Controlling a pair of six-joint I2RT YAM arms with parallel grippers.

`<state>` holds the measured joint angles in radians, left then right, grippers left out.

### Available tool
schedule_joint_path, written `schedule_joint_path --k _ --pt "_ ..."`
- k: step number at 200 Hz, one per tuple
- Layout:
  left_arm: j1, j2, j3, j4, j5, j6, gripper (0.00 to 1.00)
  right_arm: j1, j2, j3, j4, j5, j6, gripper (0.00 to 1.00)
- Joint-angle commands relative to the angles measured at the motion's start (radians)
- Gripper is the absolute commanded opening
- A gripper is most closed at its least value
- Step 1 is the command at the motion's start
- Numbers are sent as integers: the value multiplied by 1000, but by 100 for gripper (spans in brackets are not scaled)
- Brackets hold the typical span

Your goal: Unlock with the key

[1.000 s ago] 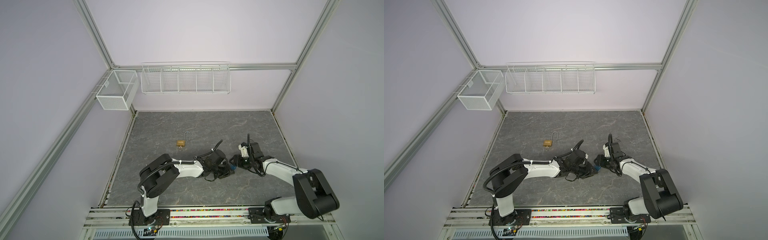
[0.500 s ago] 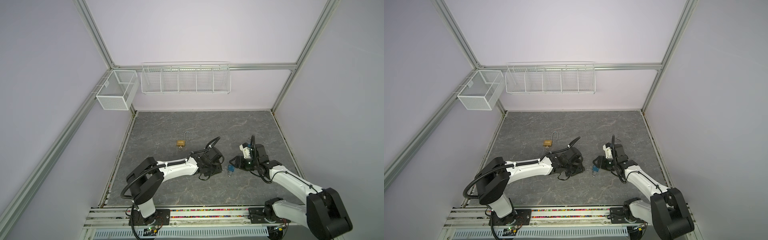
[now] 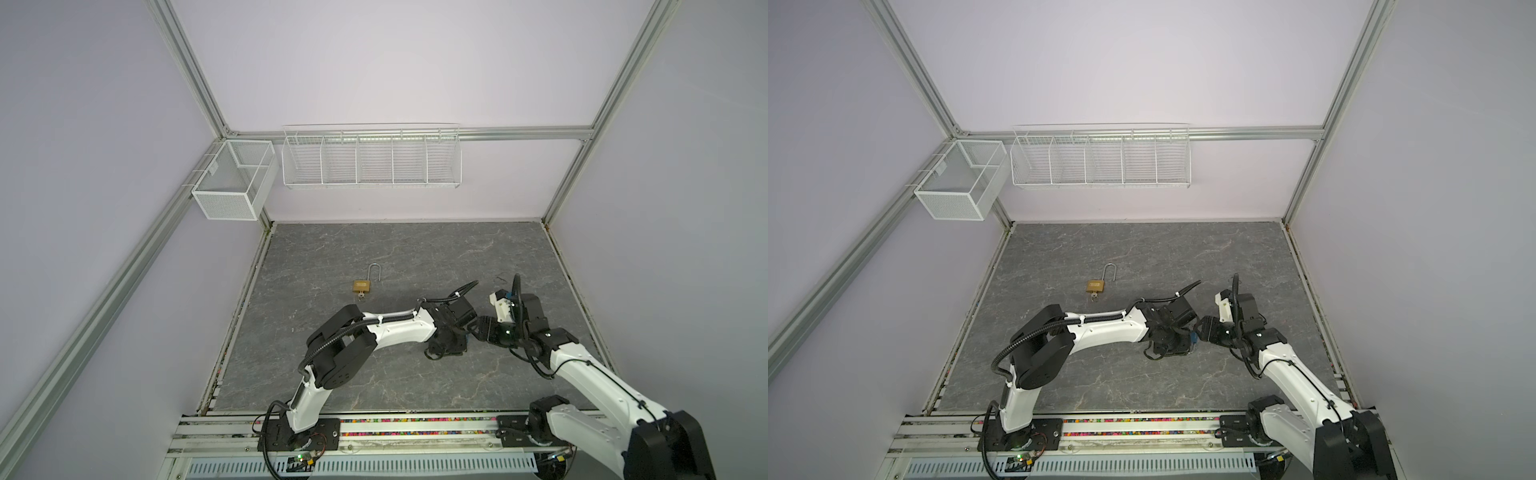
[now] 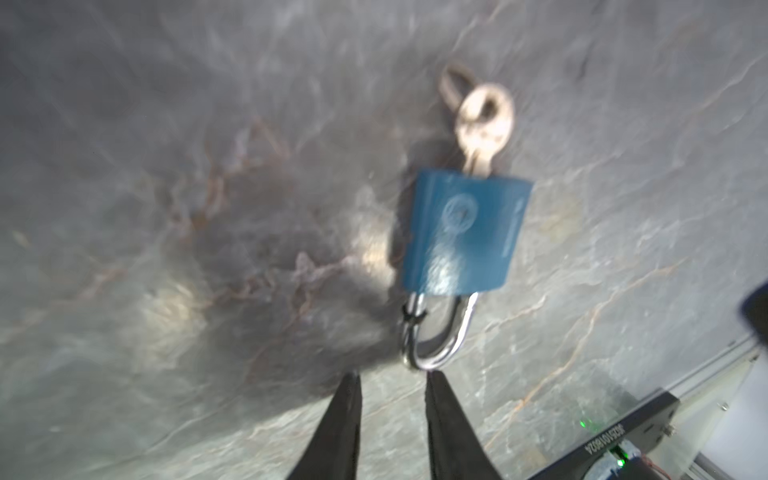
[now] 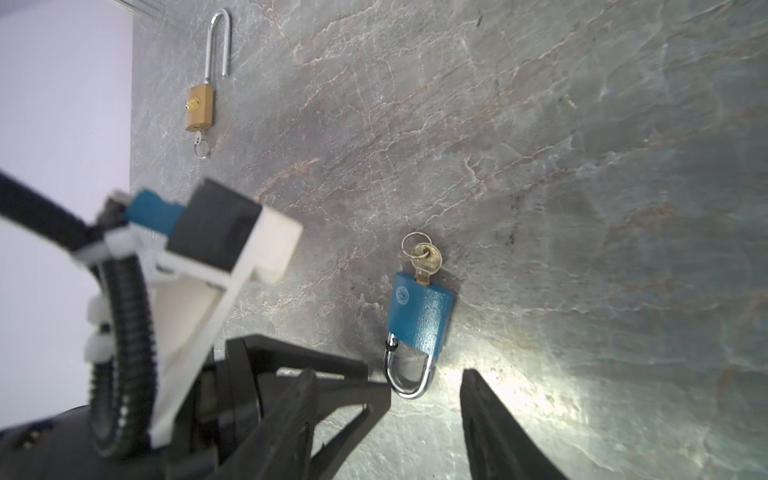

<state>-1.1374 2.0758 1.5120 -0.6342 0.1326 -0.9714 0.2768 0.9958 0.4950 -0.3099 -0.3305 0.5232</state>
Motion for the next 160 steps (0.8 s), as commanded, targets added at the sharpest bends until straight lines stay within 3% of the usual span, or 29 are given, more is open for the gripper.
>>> schedule_joint_path --k 1,89,147,154,160 --pt "5 36 75 -153 -61 67 28 -16 -45 -28 -22 -2 4 59" --pt "-2 145 208 -279 -68 83 24 -184 -164 -59 -77 -124 -37 62" --pt "-12 282 422 -491 -98 224 24 -244 -187 -85 -59 -192 -31 62" --pt "-11 289 415 -475 -73 241 19 -248 -187 -84 -62 -195 -32 62" --pt "-12 290 400 -452 -53 252 7 -252 -187 -83 -63 -197 -34 62"
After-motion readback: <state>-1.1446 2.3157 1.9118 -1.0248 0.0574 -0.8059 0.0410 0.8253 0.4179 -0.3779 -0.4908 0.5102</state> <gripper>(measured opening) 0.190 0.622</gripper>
